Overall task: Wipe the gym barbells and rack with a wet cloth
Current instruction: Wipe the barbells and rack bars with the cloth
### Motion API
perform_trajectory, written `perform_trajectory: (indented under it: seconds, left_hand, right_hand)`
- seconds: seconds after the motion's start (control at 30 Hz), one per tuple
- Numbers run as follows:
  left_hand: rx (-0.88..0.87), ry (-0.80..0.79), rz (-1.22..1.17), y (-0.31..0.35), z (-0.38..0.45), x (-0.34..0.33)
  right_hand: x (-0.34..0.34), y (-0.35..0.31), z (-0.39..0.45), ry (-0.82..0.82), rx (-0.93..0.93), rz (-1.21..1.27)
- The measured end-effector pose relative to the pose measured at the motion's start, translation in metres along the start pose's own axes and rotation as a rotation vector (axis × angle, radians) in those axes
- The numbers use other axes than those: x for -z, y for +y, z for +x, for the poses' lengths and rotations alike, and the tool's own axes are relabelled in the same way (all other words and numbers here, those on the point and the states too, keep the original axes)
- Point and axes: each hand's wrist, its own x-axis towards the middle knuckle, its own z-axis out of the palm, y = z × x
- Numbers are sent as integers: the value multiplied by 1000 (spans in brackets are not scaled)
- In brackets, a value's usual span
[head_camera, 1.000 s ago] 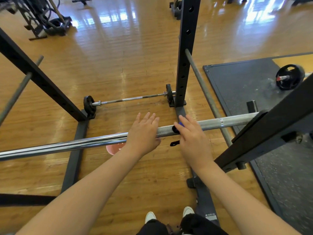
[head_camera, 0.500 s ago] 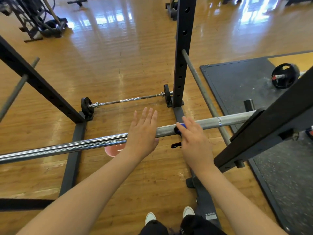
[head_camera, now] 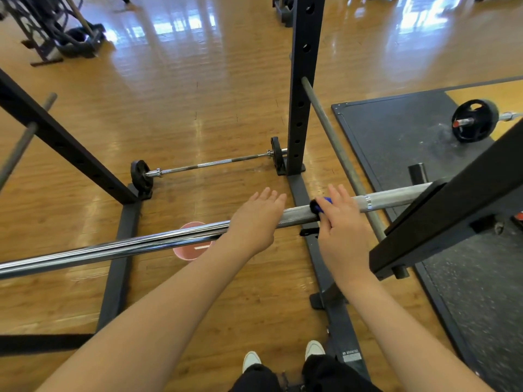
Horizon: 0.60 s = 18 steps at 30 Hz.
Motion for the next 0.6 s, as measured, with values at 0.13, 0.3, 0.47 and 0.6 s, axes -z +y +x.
perform_trajectory:
  seconds: [0.13, 0.3, 0.47, 0.6]
  left_hand:
    - [-25, -143, -116, -5, 5, 7]
    - [-18, -78, -95, -5, 3, 5]
    - [-46, 4, -78, -7, 5, -2]
    - [-53, 24, -72, -6, 5, -3]
  right_hand:
    - [-20, -12, -14, -113, 305, -35]
    - [4, 35, -7, 18, 141, -68]
    - [-22, 5, -14, 97, 163, -54]
    - [-26, 7, -19, -27, 365, -39]
